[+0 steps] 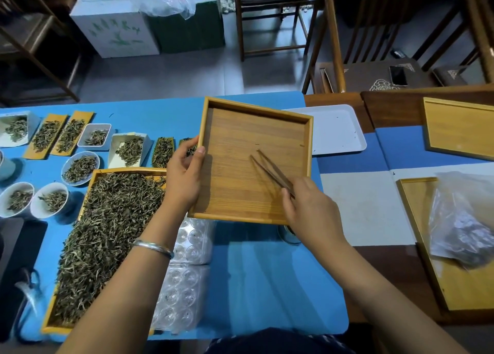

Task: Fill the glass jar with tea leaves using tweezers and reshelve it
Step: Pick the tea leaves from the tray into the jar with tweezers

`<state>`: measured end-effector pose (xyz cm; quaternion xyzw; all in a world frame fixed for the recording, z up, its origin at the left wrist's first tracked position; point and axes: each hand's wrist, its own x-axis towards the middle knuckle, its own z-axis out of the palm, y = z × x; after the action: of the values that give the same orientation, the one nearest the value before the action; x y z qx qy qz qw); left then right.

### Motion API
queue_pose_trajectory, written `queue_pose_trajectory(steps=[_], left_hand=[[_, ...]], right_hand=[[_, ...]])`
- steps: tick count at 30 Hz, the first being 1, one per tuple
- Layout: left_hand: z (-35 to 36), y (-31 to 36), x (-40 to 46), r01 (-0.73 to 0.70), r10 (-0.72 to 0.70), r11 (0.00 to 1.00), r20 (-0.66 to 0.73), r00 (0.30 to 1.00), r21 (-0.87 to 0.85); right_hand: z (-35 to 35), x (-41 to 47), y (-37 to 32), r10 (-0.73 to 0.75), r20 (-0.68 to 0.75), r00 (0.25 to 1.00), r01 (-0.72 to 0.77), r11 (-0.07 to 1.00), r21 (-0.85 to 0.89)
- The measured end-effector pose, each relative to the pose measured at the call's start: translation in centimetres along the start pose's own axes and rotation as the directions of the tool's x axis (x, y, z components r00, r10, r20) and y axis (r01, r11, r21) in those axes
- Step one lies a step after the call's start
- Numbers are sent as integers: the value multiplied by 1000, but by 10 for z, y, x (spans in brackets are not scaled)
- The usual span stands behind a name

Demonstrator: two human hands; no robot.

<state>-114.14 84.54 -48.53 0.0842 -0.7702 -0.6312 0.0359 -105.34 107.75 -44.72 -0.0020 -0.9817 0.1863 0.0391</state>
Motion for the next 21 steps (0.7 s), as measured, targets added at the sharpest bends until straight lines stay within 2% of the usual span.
queue_pose_trajectory(steps=[8, 14, 21], left_hand=[[1, 5, -1, -14, 14, 1000, 8, 1000, 18], [2, 5, 0, -8, 8, 1000, -3, 1000, 16], [0, 0, 0, -18, 18, 999, -2, 1000, 32]], right_hand=[[-7, 66, -13, -18, -122, 992, 27, 997, 70], [4, 65, -11, 33, -86, 996, -29, 998, 48], [0, 6, 12, 150, 10, 989, -150, 988, 37]])
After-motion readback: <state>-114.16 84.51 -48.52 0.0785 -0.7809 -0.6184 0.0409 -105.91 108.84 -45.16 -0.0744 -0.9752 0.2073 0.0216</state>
